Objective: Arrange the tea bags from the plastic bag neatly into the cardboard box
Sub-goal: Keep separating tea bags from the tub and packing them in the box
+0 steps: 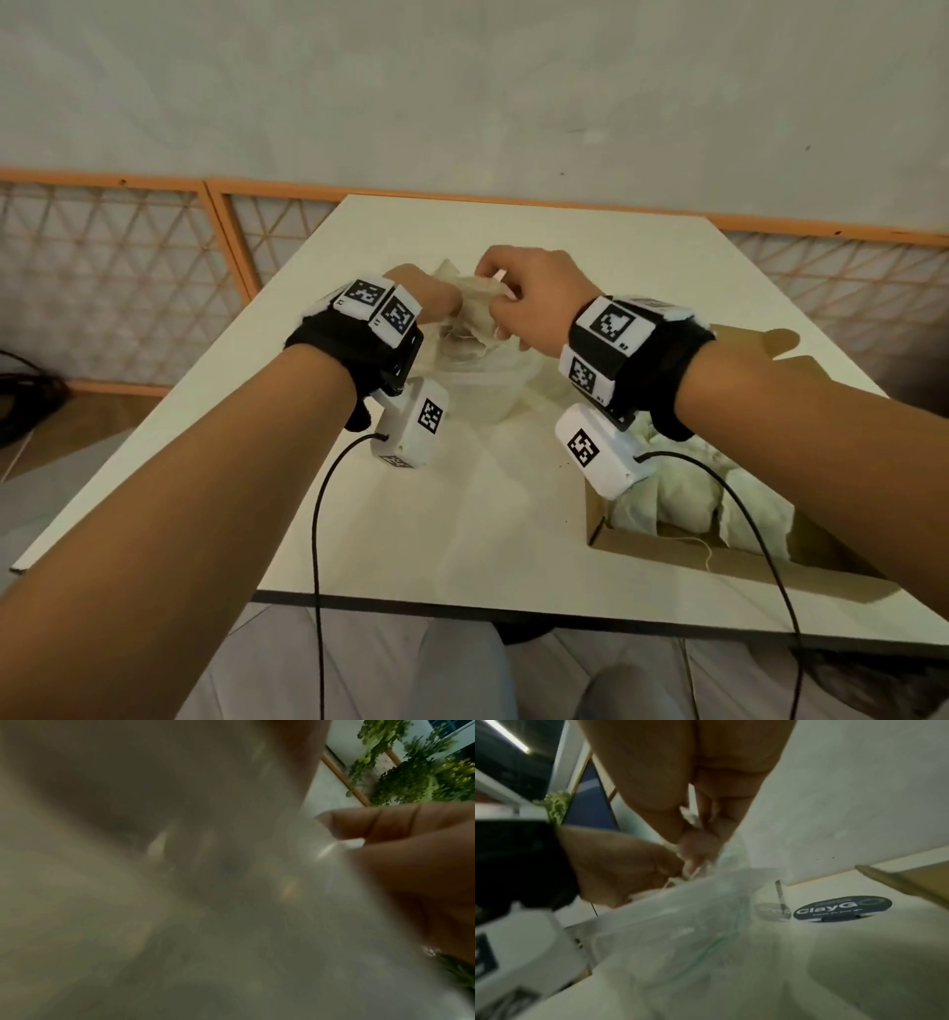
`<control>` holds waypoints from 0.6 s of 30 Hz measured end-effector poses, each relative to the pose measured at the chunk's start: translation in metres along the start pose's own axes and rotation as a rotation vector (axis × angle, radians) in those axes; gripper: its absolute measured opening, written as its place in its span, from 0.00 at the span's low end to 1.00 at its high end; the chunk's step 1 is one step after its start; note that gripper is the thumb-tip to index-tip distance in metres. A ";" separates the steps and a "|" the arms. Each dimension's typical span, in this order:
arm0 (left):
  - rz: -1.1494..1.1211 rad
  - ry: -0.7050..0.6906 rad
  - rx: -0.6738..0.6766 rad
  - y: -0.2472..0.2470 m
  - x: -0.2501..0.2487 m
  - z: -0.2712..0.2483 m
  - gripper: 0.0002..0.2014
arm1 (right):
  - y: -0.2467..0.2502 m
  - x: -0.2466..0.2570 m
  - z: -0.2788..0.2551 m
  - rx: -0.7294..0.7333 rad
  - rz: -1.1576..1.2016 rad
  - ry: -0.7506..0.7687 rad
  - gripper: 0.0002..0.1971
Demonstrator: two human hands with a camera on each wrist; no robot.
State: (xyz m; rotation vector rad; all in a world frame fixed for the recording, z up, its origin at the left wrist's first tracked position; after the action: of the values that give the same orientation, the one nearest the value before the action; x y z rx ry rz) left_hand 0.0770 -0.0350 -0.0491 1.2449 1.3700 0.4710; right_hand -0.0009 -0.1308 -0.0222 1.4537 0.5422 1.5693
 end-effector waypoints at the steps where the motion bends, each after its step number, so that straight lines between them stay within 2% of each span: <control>1: 0.024 -0.030 0.026 -0.001 -0.001 0.004 0.14 | -0.007 0.000 0.000 0.045 -0.026 -0.013 0.15; 3: -0.014 -0.073 0.044 -0.002 -0.003 0.011 0.13 | -0.017 -0.001 0.003 0.111 -0.110 -0.040 0.16; 5: -0.212 -0.073 0.085 -0.005 -0.001 0.015 0.13 | -0.025 -0.002 0.006 0.167 -0.223 -0.055 0.16; 7: -0.421 -0.034 0.097 -0.006 0.006 0.022 0.08 | -0.032 0.001 0.011 0.215 -0.337 -0.023 0.16; 10: -0.579 0.019 0.084 -0.002 0.013 0.024 0.03 | -0.035 0.003 0.019 0.237 -0.375 0.009 0.15; 12: -0.661 0.022 0.087 -0.001 0.012 0.026 0.02 | -0.030 0.003 0.023 0.217 -0.372 0.019 0.17; 15: -0.747 0.027 0.147 -0.007 0.009 0.023 0.02 | -0.032 -0.004 0.025 0.230 -0.374 -0.009 0.26; 16: -0.762 0.028 0.162 -0.009 0.009 0.023 0.03 | -0.033 -0.005 0.025 0.240 -0.366 -0.026 0.27; 18: -0.762 0.026 0.165 -0.010 0.008 0.023 0.05 | -0.034 -0.009 0.026 0.221 -0.381 -0.035 0.21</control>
State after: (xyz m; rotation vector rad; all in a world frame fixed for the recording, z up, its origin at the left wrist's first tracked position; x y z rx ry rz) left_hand 0.0955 -0.0410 -0.0673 0.7510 1.7985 -0.1623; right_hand 0.0337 -0.1275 -0.0491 1.4343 0.9365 1.2103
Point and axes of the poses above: each hand's wrist, its own z-axis towards the middle knuckle, its own y-axis out of the back of the hand, x = y × z, the point moved 8 cm from there along z, towards the middle knuckle
